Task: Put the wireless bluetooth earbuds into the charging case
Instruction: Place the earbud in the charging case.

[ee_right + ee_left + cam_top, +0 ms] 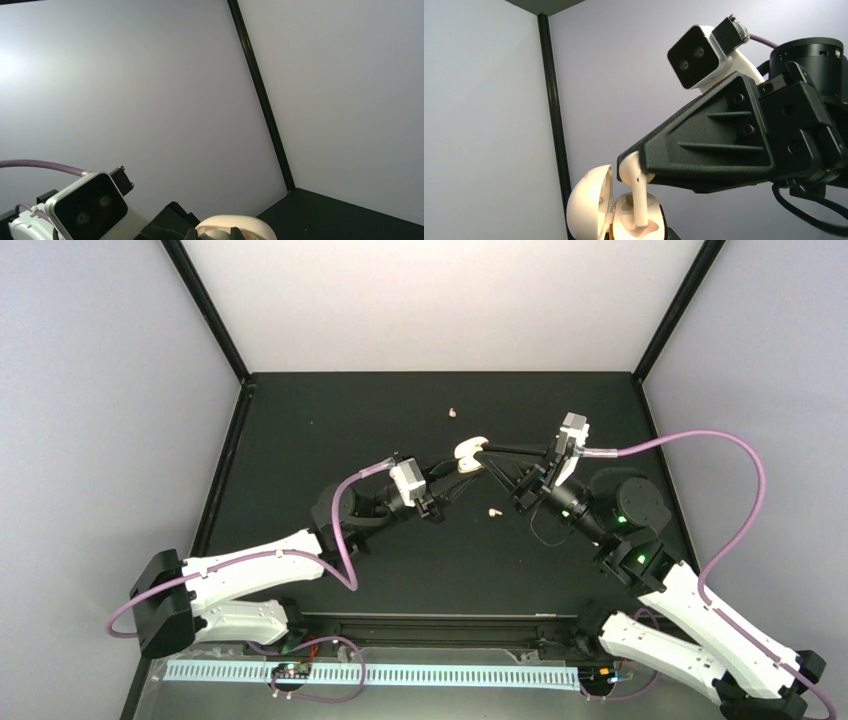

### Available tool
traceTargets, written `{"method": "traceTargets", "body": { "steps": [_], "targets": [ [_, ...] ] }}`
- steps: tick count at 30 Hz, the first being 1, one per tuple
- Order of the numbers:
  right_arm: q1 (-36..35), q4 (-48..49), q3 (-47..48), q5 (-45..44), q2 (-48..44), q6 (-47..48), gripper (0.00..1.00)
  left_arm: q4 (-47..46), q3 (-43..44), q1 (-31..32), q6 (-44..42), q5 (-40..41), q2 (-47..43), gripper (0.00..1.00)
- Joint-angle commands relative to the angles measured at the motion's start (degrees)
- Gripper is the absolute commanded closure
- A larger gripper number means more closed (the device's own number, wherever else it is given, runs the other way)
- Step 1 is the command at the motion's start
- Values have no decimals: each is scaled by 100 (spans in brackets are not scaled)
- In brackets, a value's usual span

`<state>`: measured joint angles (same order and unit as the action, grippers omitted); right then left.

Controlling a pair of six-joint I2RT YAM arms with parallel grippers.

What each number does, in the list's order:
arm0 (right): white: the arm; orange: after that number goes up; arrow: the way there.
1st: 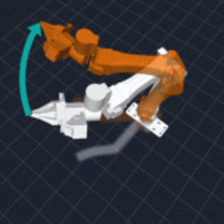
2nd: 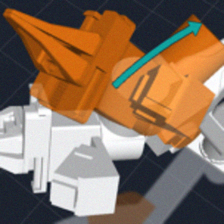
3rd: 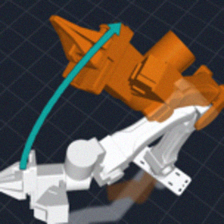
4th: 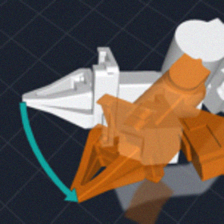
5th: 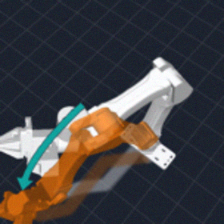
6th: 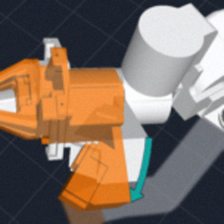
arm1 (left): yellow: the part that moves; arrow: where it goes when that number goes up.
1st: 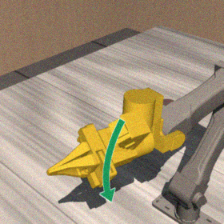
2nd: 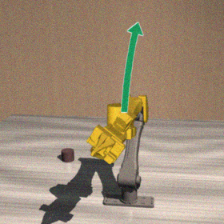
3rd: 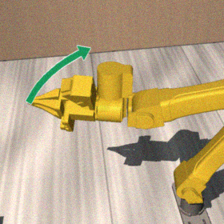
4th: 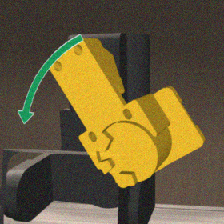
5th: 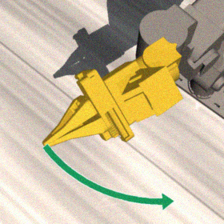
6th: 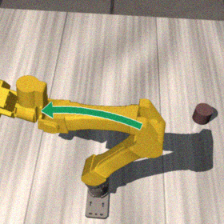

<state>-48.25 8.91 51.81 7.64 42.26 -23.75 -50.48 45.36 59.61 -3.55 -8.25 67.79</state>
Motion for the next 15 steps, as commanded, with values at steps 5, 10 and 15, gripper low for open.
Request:
{"method": "traceTargets", "body": {
  "steps": [5,10,15],
  "targets": [
    [-8,46,207,14,-176,-264,99,-472,-213,15,-517,-321,-246,99],
    [-4,-14,382,214,-267,-435,99,-467,-422,15,-1238,-568,-347,98],
    [0,-520,652,241,-702,-346,99,-699,-1090,34,-2804,-1430,-882,98]
  ]
}}
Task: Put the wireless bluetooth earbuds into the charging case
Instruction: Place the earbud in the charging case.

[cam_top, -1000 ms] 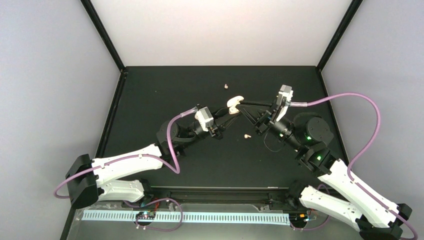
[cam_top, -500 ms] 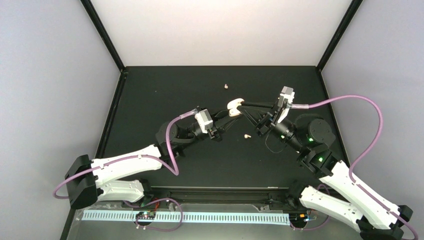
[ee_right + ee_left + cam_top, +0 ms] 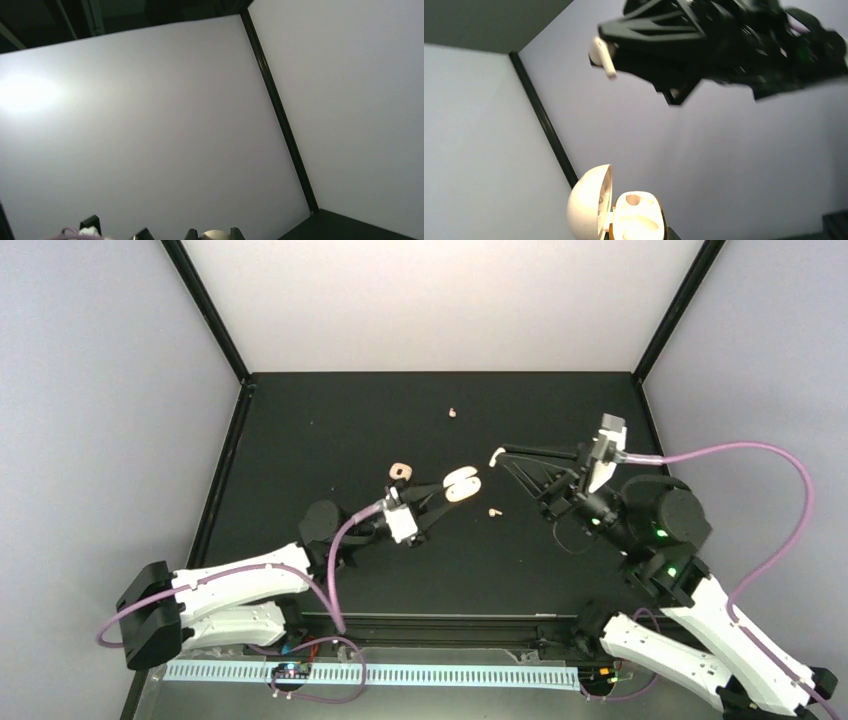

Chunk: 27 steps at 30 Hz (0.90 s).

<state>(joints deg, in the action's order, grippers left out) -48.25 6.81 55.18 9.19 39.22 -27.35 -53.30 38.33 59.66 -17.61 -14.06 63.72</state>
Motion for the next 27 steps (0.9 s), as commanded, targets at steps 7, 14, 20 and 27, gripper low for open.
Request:
{"method": "traceTargets", "body": {
  "steps": [7,14,20,27],
  "targets": [
    [-3,-1244,686,63,-948,297,99,960,-556,184,-3099,-1031,-1523,98],
    [-1,-1532,747,15,-1065,345,99,1259,-595,309,-3692,-632,-1831,98],
    [-3,-1238,556,122,-955,238,99,1350,-113,309,-2569,98,-1483,98],
    [-5,-800,347,284,-476,272,99,1185,619,310,-320,640,-432,98]
  ]
}}
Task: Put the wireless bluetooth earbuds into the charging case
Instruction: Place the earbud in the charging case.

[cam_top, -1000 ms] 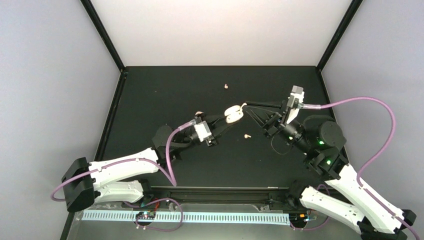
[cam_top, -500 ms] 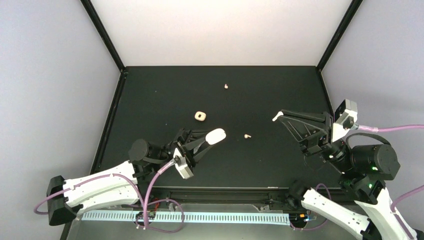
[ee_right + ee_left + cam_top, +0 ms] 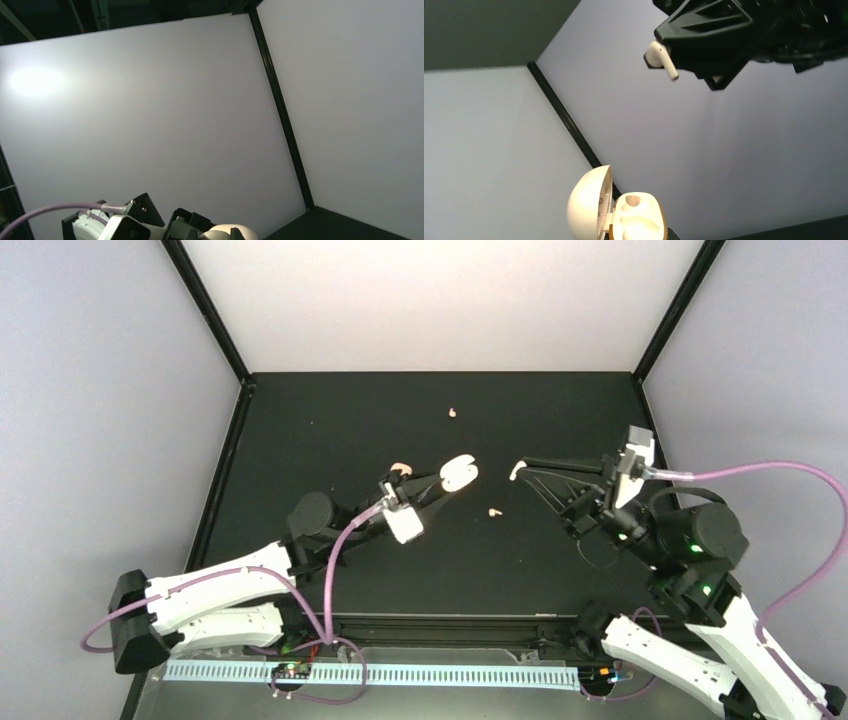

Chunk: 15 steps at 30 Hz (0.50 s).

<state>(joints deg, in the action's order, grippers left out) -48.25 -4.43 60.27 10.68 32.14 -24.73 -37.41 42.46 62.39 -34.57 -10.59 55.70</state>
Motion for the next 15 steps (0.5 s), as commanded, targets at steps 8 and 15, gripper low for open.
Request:
{"method": "traceTargets", "body": {
  "steps": [8,15],
  "targets": [
    [-8,877,-385,349,613,-43,99,-906,618,26,2347,161,1113,98],
    [-8,1161,-677,135,698,-54,99,-1146,805,-5,3162,271,1444,99]
  ]
}}
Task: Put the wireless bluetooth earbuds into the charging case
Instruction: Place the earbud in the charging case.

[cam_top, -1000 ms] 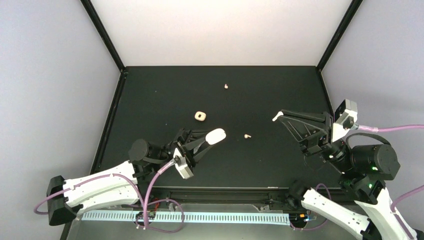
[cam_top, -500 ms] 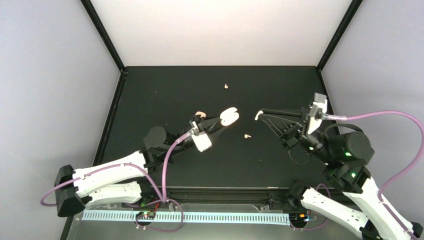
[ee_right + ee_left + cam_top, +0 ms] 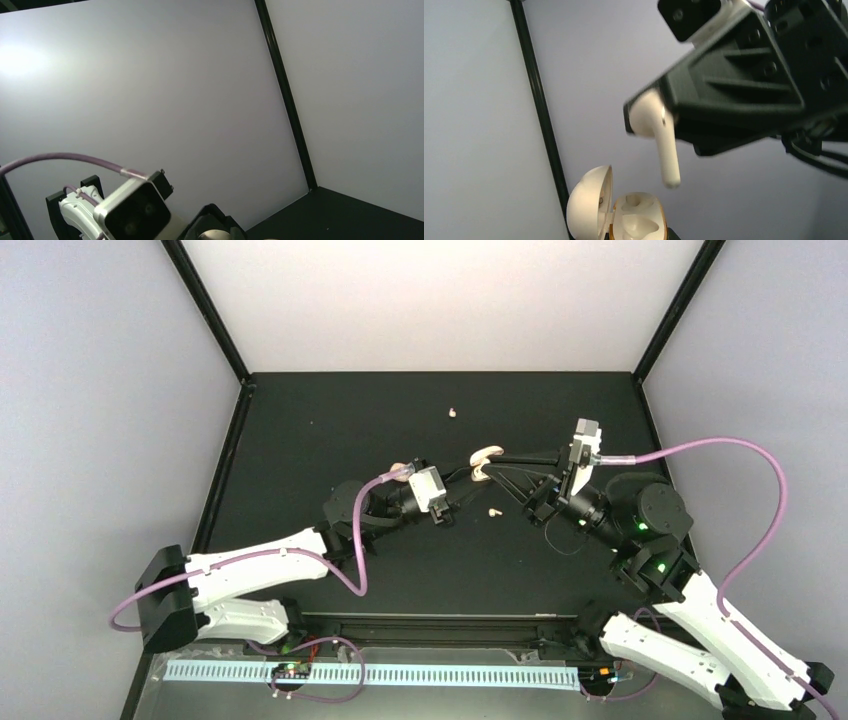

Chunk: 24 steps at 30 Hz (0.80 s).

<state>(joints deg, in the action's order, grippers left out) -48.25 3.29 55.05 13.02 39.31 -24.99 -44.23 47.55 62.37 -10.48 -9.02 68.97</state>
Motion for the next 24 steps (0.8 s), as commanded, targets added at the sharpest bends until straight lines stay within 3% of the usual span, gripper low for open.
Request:
{"method": "traceTargets", "body": {
  "steps": [1,6,24],
  "targets": [
    [-9,413,-199,-154,-21,-14,99,-544,281,-6,875,159,137,98],
    [-4,519,-428,-356,-60,28,99,-915,142,-6,1168,173,239,98],
    [-6,652,-618,-1046,-262,122,99,-936,-108,-5,1079,109,155,98]
  ]
}}
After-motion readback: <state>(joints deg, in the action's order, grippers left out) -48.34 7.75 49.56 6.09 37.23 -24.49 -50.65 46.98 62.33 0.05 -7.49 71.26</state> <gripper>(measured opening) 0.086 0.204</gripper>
